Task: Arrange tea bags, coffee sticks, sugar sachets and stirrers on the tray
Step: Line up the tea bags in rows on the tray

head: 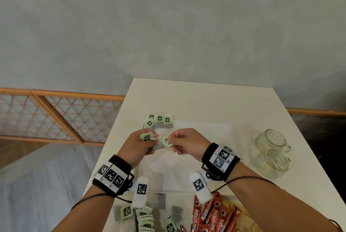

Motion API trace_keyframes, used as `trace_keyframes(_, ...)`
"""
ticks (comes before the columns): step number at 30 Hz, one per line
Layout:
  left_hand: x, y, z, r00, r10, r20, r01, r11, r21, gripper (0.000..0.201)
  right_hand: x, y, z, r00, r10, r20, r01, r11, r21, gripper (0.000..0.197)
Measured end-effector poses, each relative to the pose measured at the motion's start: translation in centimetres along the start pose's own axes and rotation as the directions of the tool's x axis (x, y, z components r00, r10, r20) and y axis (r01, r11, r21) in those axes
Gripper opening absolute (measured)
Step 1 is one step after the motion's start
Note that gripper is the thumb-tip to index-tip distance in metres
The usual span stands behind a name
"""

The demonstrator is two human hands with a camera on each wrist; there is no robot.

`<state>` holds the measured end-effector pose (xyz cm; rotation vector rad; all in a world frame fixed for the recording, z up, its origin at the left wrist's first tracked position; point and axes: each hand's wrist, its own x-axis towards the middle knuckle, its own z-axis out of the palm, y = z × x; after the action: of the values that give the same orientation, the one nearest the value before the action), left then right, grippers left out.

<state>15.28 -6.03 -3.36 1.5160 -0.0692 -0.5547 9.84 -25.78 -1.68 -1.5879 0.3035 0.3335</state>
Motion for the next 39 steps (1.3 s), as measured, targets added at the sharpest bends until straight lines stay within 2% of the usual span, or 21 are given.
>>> trace_keyframes(4, 0.2, 0.0, -0.2, 0.999, -0.020, 0.025, 0.020, 1.000, -0.008, 0.018, 0.1, -0.1, -0.4, 0.999, 0.039, -0.002, -0.039, 0.999, -0.013, 0.006)
trace_keyframes(6, 0.2, 0.2, -0.2, 0.999, -0.041, 0.030, 0.042, 0.999, -0.027, 0.013, 0.1, -0.2, -0.4, 0.998, 0.063, 0.000, -0.063, 0.997, 0.041, 0.005)
trace_keyframes(10, 0.2, 0.1, -0.2, 0.998, -0.051, 0.037, 0.053, 0.996, -0.069, 0.030, -0.2, -0.6, -0.1, 0.993, 0.108, 0.043, -0.114, 0.979, 0.168, 0.003)
trace_keyframes(13, -0.1, 0.1, 0.1, 0.998, -0.029, 0.051, 0.032, 0.998, -0.059, 0.025, -0.4, -0.3, 0.4, 0.991, 0.118, 0.067, -0.127, 0.981, 0.149, 0.004)
trace_keyframes(16, -0.3, 0.4, 0.2, 0.997, 0.006, 0.075, -0.004, 1.000, -0.019, 0.019, -0.3, 0.2, 0.9, 0.993, 0.111, 0.045, -0.113, 0.993, 0.045, 0.008)
trace_keyframes(19, -0.5, 0.7, 0.2, 0.995, 0.034, 0.093, -0.034, 0.999, 0.005, 0.012, -0.1, 0.7, 1.1, 0.997, 0.078, 0.025, -0.073, 0.984, -0.162, 0.017)
trace_keyframes(24, -0.2, 0.4, -0.3, 0.995, 0.031, 0.093, -0.036, 0.997, 0.062, 0.014, 0.3, 0.8, 0.9, 0.999, 0.015, 0.044, 0.001, 0.939, -0.344, 0.026)
trace_keyframes(28, 0.3, 0.2, -0.6, 0.997, 0.003, 0.073, -0.009, 0.997, 0.083, 0.014, 1.1, 0.9, 0.9, 0.995, -0.002, 0.104, 0.044, 0.912, -0.408, 0.016)
trace_keyframes(34, 2.0, -0.6, -1.7, 0.992, -0.085, -0.088, 0.084, 0.996, -0.019, 0.024, 4.4, 0.5, 0.1, 0.999, 0.010, -0.041, -0.023, 0.942, -0.334, 0.018)
trace_keyframes(39, 3.2, -1.0, -2.5, 0.976, -0.172, -0.131, 0.166, 0.985, -0.054, 0.035, 8.0, 0.5, 0.3, 0.988, 0.054, -0.143, -0.095, 0.948, -0.304, 0.016)
